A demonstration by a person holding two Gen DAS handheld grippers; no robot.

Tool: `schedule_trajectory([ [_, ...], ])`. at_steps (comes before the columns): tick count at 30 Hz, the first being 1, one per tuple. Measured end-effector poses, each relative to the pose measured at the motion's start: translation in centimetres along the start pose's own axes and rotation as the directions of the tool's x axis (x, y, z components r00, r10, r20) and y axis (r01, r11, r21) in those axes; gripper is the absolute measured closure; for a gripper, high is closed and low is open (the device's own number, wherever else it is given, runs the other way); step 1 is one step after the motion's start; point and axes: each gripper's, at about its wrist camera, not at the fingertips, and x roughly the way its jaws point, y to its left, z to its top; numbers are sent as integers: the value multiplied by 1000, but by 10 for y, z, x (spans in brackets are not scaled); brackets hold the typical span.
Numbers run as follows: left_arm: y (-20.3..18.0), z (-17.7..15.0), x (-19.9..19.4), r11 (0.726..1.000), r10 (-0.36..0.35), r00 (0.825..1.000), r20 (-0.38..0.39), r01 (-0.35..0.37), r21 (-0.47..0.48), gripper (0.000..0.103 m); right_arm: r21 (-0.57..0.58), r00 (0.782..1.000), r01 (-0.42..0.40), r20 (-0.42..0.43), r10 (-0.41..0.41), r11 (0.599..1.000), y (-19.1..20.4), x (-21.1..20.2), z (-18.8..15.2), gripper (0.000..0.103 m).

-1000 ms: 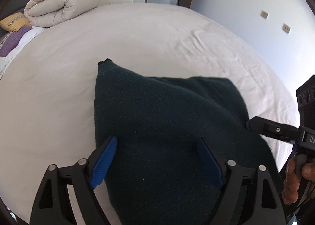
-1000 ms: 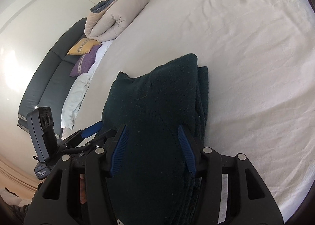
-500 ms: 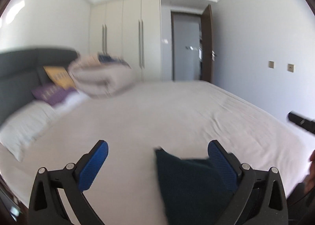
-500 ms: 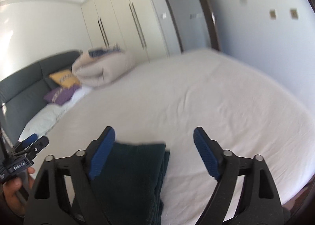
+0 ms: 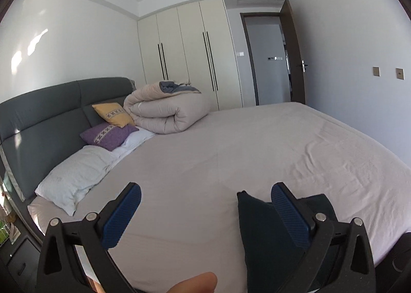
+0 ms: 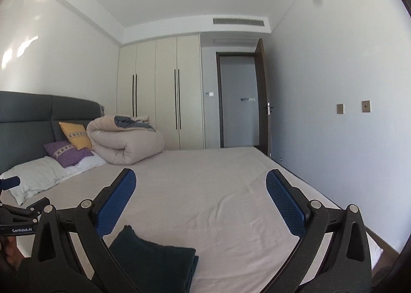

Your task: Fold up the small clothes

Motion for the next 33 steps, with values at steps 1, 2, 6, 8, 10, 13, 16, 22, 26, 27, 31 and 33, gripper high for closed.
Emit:
schedule_trajectory([
  [1,-1,-6,4,1000,-12,999,-37,12,-6,0,13,999,-16,-48,16,1000,0,3,-5,0],
  [2,-1,-12,12,999,-34,995,-91,32,-21,0,26,995,-18,-101,21,999,2,7,-11,0],
  [6,-7,-47,34,994,-94,964,-249,75,-85,0,86,941,1,-337,28,996,-3,38,-49,0],
  [8,-13,-65,46,991,-113,937,-330,84,-101,0,130,898,23,-438,36,991,-9,51,-74,0],
  [10,-19,-75,50,990,-129,918,-376,97,-103,0,169,860,40,-507,52,985,-12,60,-97,0],
  [13,-26,-86,56,990,-135,894,-426,109,-86,0,133,815,84,-579,8,988,-7,68,-121,0],
  [16,-25,-91,59,989,-144,882,-449,110,-100,0,123,786,91,-618,4,988,-5,77,-137,0],
  [22,-29,-92,59,987,-158,874,-460,130,-92,0,117,759,57,-650,33,992,8,87,-155,0],
  [26,-33,-94,60,985,-173,868,-466,146,-94,0,107,752,35,-658,45,994,15,85,-151,0],
  [27,-33,-94,60,984,-177,866,-468,150,-96,0,105,750,33,-659,45,994,16,85,-151,0],
  [31,-33,-95,60,983,-182,862,-473,153,-99,0,106,747,35,-663,45,994,18,87,-153,0],
  [33,-33,-95,61,983,-182,861,-476,152,-100,0,107,746,38,-665,43,994,17,88,-152,0],
])
